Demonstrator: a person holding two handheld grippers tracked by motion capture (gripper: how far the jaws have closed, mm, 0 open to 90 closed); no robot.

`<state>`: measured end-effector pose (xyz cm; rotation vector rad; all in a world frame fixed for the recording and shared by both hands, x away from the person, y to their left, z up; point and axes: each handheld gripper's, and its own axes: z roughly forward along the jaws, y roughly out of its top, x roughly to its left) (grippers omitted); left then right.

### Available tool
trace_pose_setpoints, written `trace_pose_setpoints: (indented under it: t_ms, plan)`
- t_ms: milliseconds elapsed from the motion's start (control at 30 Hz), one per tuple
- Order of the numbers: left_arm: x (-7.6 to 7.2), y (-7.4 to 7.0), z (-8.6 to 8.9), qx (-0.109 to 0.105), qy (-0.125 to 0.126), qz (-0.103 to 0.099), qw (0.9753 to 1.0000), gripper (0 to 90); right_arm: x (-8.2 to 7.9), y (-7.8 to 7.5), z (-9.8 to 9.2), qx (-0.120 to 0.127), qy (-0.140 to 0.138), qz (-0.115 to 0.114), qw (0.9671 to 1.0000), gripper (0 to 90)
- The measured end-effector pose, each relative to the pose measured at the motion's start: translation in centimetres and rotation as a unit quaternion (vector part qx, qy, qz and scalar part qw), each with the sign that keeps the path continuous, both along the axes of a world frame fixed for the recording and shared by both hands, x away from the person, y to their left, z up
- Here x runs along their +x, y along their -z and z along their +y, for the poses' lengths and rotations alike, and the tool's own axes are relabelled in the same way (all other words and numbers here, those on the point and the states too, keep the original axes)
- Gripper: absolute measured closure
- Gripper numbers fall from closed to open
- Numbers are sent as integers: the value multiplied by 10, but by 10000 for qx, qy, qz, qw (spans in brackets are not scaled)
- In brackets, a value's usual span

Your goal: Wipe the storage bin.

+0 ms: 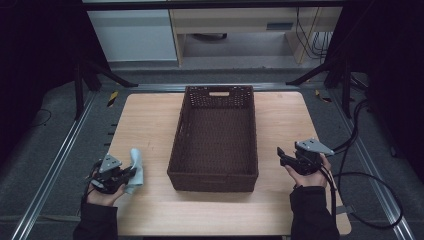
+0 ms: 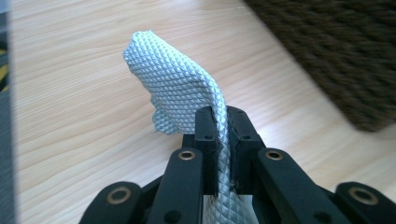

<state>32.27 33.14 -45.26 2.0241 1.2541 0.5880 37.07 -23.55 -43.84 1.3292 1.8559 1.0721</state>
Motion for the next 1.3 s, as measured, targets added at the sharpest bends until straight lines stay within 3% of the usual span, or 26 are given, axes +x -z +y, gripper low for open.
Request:
trace_pose_setpoints:
  t_ms: [100, 233, 400, 500, 633, 800, 1000, 1300]
  plan:
    - [4, 3, 13, 159, -304, 37, 9994, 836, 0, 0, -1, 12, 4, -9, 10000, 335]
    - [7, 6, 22, 153, -466, 103, 9987, 834, 0, 0, -1, 0, 2, -6, 10000, 336]
    - [10, 12, 27, 267, -568, 204, 9978, 831, 0, 0, -1, 5, -12, 1, 10000, 340]
    - [14, 18, 27, 428, -563, 363, 9968, 827, 0, 0, 0, 13, -25, -4, 10000, 345]
    - [15, 22, 26, 450, -507, 437, 9967, 798, 0, -1, 0, 53, -46, -27, 10000, 350]
    - [15, 21, 27, 358, -521, 363, 9973, 692, 0, -2, 0, 81, -109, -10, 9999, 361]
    - [12, 12, 25, 167, -496, 111, 9986, 594, -1, -6, 3, 82, -230, -28, 9997, 368]
    - [10, -11, 2, -112, -134, -317, 9993, 521, -1, -12, 10, 118, -397, -48, 9991, 440]
